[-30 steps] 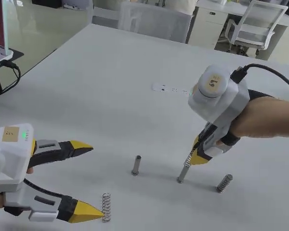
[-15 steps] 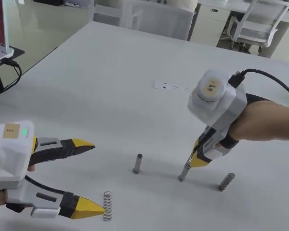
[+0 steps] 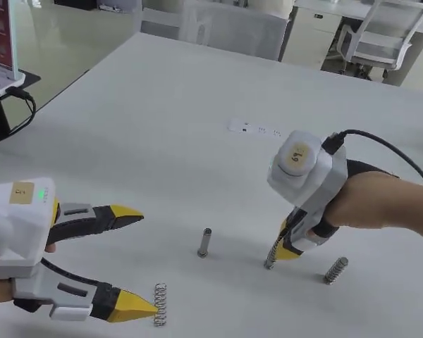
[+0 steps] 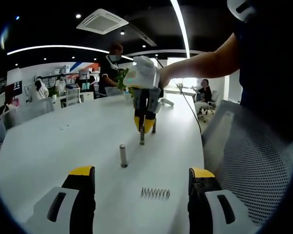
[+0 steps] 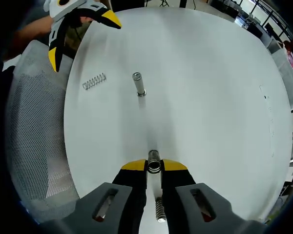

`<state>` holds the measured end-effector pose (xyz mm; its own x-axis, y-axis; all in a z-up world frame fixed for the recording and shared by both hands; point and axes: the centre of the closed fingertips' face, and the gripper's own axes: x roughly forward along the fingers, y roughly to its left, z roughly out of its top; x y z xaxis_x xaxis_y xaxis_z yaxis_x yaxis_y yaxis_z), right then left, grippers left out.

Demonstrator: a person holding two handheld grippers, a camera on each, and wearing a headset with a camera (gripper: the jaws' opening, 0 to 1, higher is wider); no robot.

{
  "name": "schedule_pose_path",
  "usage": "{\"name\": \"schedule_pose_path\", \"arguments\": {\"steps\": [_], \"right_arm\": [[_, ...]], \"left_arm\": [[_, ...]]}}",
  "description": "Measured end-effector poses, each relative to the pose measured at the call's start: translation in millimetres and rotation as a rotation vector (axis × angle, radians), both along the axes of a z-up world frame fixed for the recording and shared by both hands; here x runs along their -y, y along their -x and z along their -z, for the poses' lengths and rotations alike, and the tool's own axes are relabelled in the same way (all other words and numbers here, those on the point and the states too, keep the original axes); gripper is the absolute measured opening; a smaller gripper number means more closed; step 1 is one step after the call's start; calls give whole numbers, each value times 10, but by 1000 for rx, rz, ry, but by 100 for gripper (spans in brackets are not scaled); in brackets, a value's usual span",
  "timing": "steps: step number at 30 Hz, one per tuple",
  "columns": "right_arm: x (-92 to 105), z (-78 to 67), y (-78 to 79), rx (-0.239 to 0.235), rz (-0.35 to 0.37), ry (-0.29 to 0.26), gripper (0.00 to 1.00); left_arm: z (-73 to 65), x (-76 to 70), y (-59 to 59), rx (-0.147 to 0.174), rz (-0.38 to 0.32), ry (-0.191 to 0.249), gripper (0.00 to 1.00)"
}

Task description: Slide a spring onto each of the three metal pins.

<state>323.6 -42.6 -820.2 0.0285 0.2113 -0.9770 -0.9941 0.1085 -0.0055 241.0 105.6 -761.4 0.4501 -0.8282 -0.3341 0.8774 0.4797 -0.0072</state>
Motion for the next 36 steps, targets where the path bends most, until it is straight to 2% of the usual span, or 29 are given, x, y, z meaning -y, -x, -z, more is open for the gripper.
{"name": "schedule_pose_path", "arguments": {"steps": [9,11,26,34,36], "right_arm": [[-20,108,-1,13,-11,10,8],[-32,105,-11,14,-1,-1,8],[6,141,6,12,0,11,10],[17,113,-28,19,26,-18,17],[20,97,-50,31,36,-37,22]], "left_arm": [[-2,-7,9,-2,2,-2,74],[-4,-11,10,-3,2,0,74],[-13,-27,22,1,-1,4,73],[-8,-33,24,0,-1,6,73],[-9,-31,21,0,-1,7,73]]}}
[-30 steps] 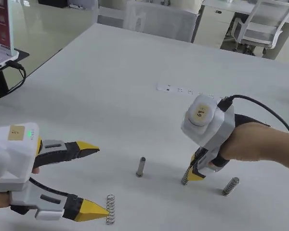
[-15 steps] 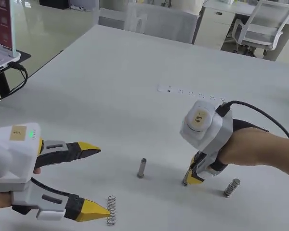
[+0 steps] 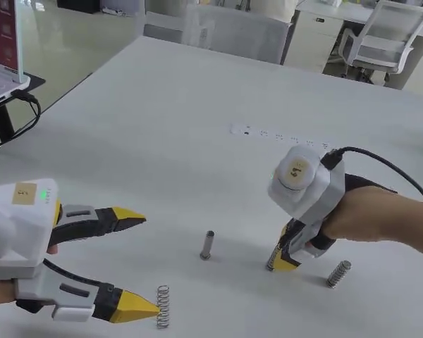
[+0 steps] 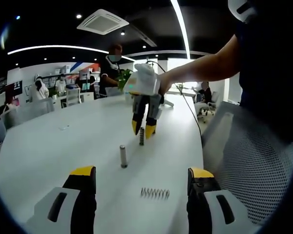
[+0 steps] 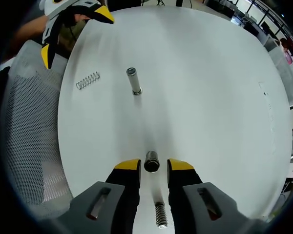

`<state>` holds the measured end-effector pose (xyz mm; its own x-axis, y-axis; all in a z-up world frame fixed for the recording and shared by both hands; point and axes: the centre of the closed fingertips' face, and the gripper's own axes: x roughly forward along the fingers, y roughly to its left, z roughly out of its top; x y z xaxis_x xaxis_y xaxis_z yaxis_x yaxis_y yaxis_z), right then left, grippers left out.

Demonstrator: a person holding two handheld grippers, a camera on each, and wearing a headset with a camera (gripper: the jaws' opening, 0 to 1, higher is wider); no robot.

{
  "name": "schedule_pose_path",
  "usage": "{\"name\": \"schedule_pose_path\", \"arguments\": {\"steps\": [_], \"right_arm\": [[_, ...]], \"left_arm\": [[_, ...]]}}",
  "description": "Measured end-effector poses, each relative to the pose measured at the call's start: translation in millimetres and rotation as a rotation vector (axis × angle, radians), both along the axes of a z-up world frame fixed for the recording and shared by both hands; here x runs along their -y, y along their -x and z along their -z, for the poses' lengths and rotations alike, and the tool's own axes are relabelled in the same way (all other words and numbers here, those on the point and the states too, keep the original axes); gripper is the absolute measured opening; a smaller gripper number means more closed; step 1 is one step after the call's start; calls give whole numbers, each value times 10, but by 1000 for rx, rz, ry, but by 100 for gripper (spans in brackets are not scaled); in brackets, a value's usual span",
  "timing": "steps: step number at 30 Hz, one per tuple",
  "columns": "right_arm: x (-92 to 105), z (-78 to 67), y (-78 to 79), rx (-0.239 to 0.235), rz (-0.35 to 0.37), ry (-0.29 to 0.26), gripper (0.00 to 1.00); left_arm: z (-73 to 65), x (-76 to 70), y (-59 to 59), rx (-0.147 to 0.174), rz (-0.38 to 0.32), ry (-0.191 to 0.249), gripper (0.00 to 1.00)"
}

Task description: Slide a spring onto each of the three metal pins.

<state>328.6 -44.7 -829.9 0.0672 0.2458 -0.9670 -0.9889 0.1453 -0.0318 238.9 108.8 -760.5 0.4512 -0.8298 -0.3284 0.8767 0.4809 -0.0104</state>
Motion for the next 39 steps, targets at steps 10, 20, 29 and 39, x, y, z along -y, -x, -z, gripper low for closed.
{"name": "schedule_pose_path", "arguments": {"steps": [10,20,29,39], "right_arm": [[159,-115,-49,13,61,-50,29],[284,-254,-34,36,108,-105,32],[300,-264,139,30,106,-109,32],[224,-300,388,9,84,-117,32]], "left_arm": [[-2,23,0,-2,3,1,73],[-7,49,-8,-4,10,-1,73],[-20,83,-14,1,19,-3,73],[-28,85,5,3,23,-3,73]]}}
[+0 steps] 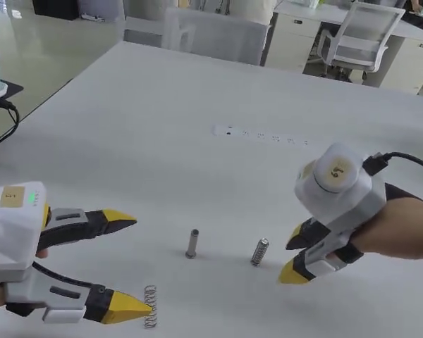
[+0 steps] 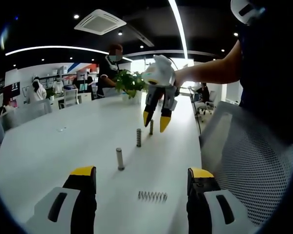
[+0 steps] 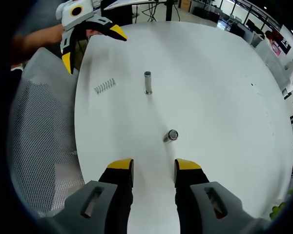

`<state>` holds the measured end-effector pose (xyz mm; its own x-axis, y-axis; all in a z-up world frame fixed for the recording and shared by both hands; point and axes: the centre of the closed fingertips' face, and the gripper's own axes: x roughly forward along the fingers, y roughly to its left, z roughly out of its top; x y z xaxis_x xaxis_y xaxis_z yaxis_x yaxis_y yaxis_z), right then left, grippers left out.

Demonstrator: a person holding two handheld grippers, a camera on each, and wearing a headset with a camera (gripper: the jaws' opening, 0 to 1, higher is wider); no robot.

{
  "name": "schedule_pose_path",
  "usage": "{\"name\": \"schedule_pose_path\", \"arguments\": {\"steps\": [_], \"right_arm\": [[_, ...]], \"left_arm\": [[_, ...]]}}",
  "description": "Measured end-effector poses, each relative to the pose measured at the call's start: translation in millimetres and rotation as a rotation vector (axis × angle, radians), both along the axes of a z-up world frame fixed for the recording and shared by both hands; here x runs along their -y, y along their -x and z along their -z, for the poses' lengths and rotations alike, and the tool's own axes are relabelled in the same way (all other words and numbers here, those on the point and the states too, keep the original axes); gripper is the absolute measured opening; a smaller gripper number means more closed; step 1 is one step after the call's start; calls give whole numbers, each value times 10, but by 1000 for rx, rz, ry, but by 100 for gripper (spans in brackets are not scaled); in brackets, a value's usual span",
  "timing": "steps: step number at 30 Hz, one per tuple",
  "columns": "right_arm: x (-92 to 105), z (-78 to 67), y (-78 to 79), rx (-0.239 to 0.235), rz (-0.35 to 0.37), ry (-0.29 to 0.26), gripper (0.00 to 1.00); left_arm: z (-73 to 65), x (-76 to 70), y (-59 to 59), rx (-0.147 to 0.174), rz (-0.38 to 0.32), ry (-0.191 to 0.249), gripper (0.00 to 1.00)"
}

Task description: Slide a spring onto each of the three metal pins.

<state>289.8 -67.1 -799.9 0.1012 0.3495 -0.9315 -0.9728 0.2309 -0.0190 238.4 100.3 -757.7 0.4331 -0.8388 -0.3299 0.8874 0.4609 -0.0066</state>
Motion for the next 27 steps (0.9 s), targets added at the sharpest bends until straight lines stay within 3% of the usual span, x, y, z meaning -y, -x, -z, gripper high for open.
{"name": "schedule_pose_path", "arguments": {"steps": [14,27], "right_arm": [[-373,27,366,-50,-64,-39,31],[-822,41,542,-79,-127,-77,30]], "left_arm": [[-5,-32,57,1,-4,3,72],[2,-82,102,-1,-20,10,72]]}}
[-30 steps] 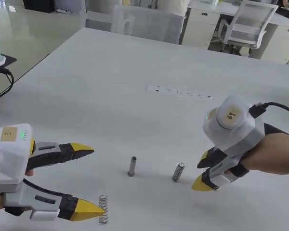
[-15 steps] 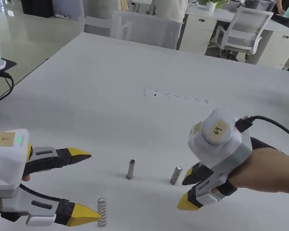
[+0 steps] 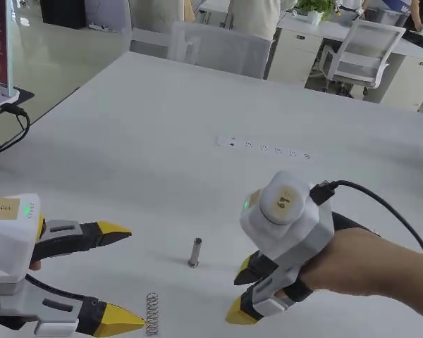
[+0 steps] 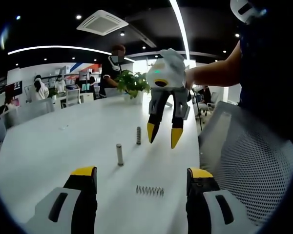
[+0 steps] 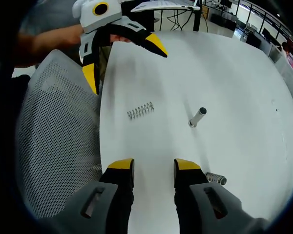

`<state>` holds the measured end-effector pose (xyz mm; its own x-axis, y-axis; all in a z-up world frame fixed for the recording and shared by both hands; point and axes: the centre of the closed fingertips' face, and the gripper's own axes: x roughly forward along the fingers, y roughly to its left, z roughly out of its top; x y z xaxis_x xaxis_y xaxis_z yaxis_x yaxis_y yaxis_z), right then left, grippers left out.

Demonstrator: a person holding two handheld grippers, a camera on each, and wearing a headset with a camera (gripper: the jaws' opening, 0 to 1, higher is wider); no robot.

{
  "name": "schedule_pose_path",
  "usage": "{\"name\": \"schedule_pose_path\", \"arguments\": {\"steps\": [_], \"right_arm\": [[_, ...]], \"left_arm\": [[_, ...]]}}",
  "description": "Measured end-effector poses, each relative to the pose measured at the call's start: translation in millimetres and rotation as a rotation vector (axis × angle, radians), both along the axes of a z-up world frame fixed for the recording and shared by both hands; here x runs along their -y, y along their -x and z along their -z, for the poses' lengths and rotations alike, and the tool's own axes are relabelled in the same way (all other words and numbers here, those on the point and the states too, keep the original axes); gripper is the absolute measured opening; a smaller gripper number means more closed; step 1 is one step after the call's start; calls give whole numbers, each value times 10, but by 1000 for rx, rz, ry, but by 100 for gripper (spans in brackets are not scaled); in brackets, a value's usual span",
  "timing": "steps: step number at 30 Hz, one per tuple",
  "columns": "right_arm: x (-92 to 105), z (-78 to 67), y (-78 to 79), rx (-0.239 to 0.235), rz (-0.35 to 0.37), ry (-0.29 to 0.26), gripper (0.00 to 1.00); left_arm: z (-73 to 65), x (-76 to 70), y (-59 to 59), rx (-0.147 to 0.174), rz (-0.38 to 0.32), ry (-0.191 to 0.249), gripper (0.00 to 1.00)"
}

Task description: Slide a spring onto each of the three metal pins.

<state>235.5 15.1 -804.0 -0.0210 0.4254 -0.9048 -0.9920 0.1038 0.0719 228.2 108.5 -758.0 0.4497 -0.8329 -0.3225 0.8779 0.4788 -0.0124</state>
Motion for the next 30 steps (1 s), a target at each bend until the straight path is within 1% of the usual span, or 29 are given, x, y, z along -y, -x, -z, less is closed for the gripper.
{"name": "schedule_pose_path", "arguments": {"steps": [7,9,13,16,19,21,24,26,28,30], "right_arm": [[-230,20,102,-20,-4,-26,30],[-288,37,132,-28,2,-27,30],[-402,79,212,-44,-8,-29,30],[-499,111,260,-59,1,-37,30],[-601,172,298,-71,26,-36,29],[-631,210,301,-70,49,-25,27],[-681,256,313,-78,68,-21,27],[-698,292,304,-90,104,-14,27],[-743,303,284,-90,133,-29,26],[-784,323,290,-111,187,-34,26]], "left_arm": [[14,-34,26,0,-11,4,71],[19,-45,35,-1,-13,5,71],[25,-65,52,-1,-17,4,71],[28,-86,61,-2,-23,7,71],[36,-94,70,-2,-24,5,71],[36,-98,75,-3,-26,6,71],[36,-105,76,-2,-28,8,70],[39,-107,78,-3,-28,9,70],[44,-111,79,-4,-30,9,70],[53,-116,82,-5,-30,10,70]]}}
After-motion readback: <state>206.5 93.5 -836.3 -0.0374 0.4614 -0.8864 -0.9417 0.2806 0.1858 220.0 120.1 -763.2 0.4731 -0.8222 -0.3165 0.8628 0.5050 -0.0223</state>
